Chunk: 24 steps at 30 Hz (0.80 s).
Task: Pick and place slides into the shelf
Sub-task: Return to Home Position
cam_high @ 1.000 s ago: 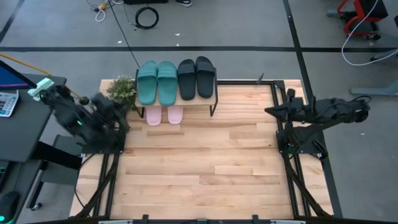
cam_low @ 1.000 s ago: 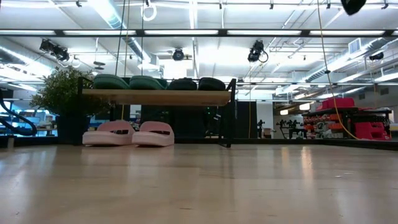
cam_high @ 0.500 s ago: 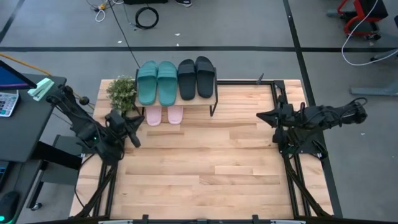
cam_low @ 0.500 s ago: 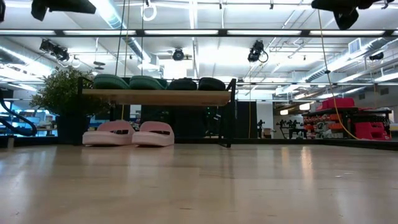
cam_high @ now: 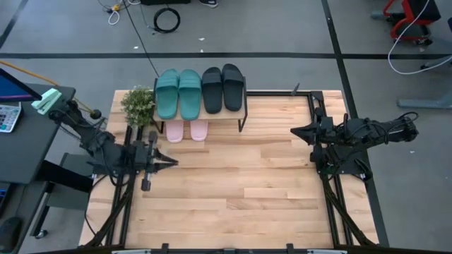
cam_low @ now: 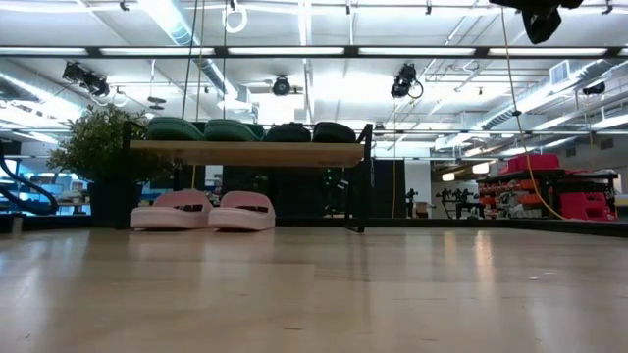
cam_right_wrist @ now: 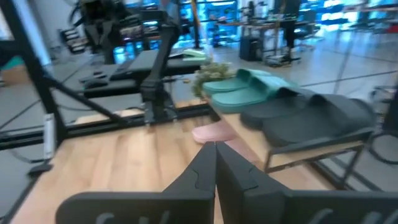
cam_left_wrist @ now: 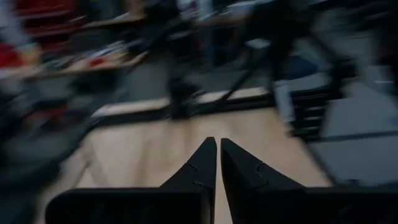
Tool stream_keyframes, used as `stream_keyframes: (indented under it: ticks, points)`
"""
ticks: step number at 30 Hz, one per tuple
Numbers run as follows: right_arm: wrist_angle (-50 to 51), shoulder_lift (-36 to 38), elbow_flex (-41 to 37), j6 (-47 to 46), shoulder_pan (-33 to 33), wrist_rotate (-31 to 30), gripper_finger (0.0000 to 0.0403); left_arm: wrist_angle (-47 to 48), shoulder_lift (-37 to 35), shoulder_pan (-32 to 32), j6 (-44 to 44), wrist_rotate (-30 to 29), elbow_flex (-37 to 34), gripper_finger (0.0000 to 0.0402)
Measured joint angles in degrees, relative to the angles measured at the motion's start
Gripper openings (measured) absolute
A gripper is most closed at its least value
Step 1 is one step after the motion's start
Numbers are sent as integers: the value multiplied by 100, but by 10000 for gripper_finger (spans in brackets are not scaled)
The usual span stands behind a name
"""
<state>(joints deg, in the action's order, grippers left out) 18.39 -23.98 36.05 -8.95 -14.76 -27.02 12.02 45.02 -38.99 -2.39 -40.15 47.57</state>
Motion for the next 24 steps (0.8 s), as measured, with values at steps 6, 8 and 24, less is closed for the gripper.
stream_keyframes:
  ticks: [6,8,24]
  points:
    - [3,-92,0,-195,0,355,9,-157,-105,1048,291,1652,-125,36]
    - [8,-124,0,-197,0,356,9,-269,-128,1416,308,2012,-339,35]
    - [-259,-103,-339,-53,2,294,9,-1345,-1261,3485,125,3364,-2206,33]
